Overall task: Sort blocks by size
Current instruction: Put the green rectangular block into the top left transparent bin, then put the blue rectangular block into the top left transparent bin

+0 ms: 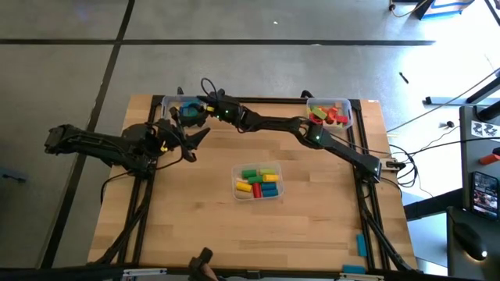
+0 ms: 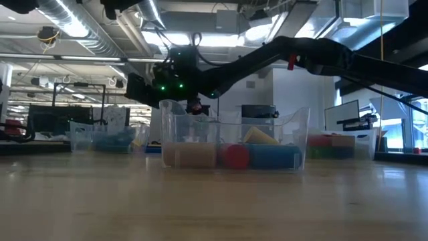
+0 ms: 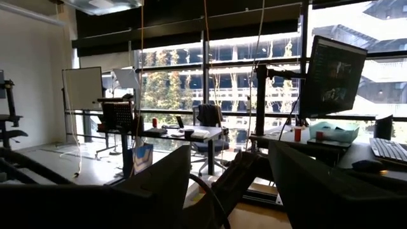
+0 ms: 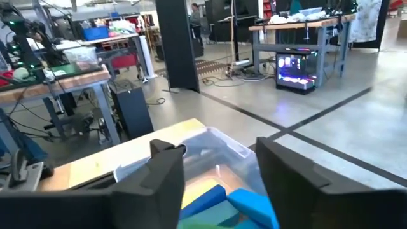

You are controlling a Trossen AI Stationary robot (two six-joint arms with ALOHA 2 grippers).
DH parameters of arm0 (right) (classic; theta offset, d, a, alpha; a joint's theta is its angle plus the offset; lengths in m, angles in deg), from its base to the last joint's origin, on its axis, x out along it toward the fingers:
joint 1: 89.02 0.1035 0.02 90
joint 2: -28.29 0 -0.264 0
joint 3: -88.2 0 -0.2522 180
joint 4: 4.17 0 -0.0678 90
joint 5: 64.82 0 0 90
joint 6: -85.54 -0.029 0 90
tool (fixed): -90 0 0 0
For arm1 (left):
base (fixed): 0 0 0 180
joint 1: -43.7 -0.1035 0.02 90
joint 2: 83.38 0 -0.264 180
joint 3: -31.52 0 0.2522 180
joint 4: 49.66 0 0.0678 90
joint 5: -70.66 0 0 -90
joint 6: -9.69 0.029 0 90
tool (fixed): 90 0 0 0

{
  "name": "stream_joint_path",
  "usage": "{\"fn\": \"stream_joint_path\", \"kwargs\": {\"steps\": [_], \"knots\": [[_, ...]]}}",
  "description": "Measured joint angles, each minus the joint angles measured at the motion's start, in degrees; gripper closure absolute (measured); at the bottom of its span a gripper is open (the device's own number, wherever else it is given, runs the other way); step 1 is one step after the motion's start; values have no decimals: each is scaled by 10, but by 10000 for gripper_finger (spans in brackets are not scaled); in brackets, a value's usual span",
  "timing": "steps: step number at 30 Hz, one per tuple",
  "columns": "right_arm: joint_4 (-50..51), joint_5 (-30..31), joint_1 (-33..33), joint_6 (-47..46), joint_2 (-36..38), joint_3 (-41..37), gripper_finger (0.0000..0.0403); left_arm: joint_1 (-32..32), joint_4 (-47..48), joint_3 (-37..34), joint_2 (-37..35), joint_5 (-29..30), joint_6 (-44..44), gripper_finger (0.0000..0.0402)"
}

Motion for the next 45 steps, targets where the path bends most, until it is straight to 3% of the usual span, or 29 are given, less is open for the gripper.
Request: {"fn": "stream_joint_path", "kwargs": {"steps": [4,10,21,30,36,42,45], "knots": [[13,-15,0,0,7,-1,182,0,9,0,0,0,0,192],[117,-14,0,18,65,0,174,1,14,0,-1,0,4,192],[439,-10,7,135,225,0,173,2,14,0,-1,0,4,192],[704,37,57,151,364,0,173,2,15,0,-1,0,3,192],[909,57,123,84,422,0,173,2,14,0,-1,0,3,192],[1100,56,207,-67,455,0,173,2,14,0,-1,0,3,192],[1117,55,258,-141,460,-7,173,2,13,0,-1,0,3,192]]}}
